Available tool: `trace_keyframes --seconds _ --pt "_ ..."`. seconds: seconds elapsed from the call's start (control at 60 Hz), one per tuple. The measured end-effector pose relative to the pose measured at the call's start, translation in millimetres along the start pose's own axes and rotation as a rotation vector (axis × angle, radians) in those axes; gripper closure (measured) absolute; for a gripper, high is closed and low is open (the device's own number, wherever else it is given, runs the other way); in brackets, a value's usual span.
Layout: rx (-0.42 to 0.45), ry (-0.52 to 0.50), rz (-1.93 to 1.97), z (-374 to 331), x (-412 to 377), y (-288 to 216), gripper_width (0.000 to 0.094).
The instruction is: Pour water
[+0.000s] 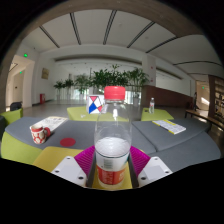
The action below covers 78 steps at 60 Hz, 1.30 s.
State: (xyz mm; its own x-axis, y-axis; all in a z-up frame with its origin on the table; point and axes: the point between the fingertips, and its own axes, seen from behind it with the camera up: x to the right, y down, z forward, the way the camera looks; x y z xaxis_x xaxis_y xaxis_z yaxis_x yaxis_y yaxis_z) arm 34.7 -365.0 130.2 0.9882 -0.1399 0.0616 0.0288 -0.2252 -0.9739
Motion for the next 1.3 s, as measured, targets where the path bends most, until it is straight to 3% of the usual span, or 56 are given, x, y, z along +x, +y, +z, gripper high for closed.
trace_keyframes --seconds 0.067,0.15,0.183,0.2,0.35,0.483,0.683,0.9,1.083,1.3 --pt "0.012 0.002 0.005 3 -3 0 0.0444" --pt "0.013 0.01 0.005 3 -2 -1 0.0569" --pt "0.012 0.01 0.003 3 -3 -1 0.0552" --pt "0.011 0.012 0.0 3 -3 -2 0.0606" --pt "0.027 0.084 -0.055 -1 14 -24 0.0606" --pt "0.084 0.197 -0.189 -1 27 -81 0.0607" --pt "0.246 0.358 -0.579 20 22 -215 0.0605" --pt "0.418 0.413 -1.115 70 -92 -299 0.0607" --pt "0.562 0.369 -1.607 115 -221 -289 0.061" --pt "0.717 0.234 -2.054 156 -332 -208 0.0609"
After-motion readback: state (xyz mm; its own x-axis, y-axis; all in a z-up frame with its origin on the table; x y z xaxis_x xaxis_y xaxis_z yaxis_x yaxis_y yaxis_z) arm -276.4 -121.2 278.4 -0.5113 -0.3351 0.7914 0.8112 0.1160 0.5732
